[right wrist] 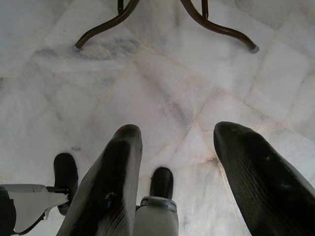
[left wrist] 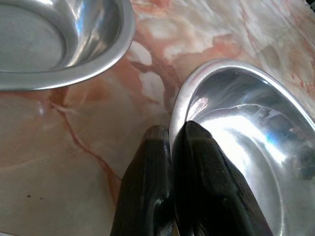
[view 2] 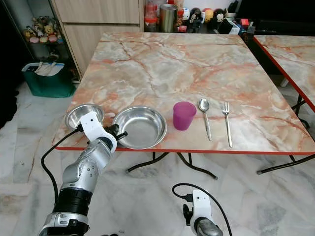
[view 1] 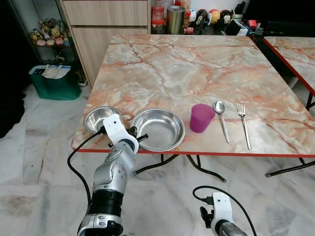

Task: Setting the table

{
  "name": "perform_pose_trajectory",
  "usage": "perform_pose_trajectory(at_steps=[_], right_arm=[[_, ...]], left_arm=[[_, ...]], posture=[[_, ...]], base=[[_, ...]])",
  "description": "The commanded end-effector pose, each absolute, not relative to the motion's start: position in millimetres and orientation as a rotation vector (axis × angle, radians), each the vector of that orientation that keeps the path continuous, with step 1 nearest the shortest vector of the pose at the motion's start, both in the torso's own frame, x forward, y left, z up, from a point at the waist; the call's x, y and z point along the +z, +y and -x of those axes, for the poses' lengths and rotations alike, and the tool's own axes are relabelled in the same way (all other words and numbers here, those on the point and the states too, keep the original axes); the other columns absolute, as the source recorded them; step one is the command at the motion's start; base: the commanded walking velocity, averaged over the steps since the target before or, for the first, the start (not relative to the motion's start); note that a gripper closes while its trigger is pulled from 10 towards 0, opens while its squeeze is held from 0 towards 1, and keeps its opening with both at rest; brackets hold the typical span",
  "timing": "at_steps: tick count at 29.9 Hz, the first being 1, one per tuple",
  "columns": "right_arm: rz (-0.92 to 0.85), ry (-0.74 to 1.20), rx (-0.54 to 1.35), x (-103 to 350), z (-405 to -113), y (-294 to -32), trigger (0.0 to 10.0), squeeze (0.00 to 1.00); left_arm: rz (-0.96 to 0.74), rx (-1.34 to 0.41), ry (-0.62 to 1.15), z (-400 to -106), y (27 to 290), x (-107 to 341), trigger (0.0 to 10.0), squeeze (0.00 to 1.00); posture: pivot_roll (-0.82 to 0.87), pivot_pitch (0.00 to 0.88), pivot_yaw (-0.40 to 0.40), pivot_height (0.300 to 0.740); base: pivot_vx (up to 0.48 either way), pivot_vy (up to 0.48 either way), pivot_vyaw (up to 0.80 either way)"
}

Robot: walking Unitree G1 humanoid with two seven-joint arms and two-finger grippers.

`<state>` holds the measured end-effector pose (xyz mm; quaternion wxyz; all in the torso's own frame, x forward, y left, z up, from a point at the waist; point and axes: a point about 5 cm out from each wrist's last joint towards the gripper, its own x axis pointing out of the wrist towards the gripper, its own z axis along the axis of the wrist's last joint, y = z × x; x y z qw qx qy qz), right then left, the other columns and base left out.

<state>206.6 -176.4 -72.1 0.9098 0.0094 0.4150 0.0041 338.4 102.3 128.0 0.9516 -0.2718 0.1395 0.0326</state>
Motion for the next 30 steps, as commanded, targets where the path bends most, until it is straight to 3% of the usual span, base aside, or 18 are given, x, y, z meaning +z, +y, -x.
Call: perform_pose_trajectory(at_steps=[1, 9, 10, 11, 12, 30], right_arm=[[-0.023, 0.86, 0.005, -73, -205, -178, 10.0, 0.0], [-0.015, 0.859, 0.013, -72, -207, -178, 10.0, 0.0], [-0.014, 0.859, 0.013, -72, -207, -179, 10.0, 0.0], [-0.014, 0.859, 0.014, -72, -207, -179, 10.0, 0.0], [-0.014, 0.858, 0.014, -71, -208, -179, 10.0, 0.0], [-0.001, 0.853, 0.012, -71, -208, -182, 10.0, 0.0]], left_arm=[[0.552, 0.087, 0.278, -337, 105, 127, 0.0, 0.0], [0.561, 0.06, 0.085, -340, 111, 156, 0.0, 0.0], [0.565, 0.046, 0.059, -340, 110, 161, 3.9, 0.0], [0.567, 0.036, 0.041, -340, 109, 163, 3.9, 0.0], [0.563, 0.021, 0.016, -340, 108, 167, 10.0, 0.0], [0.557, -0.029, -0.352, -343, 111, 219, 10.0, 0.0]], posture=[[0.06, 0.086, -0.027, 0.74], [0.07, 0.083, -0.039, 0.74], [0.07, 0.082, -0.039, 0.74], [0.07, 0.082, -0.039, 0.74], [0.07, 0.08, -0.039, 0.74], [0.07, 0.078, -0.04, 0.74]], base=[[0.0, 0.0, 0.0], [0.0, 0.0, 0.0], [0.0, 0.0, 0.0], [0.0, 0.0, 0.0], [0.0, 0.0, 0.0], [0.0, 0.0, 0.0]])
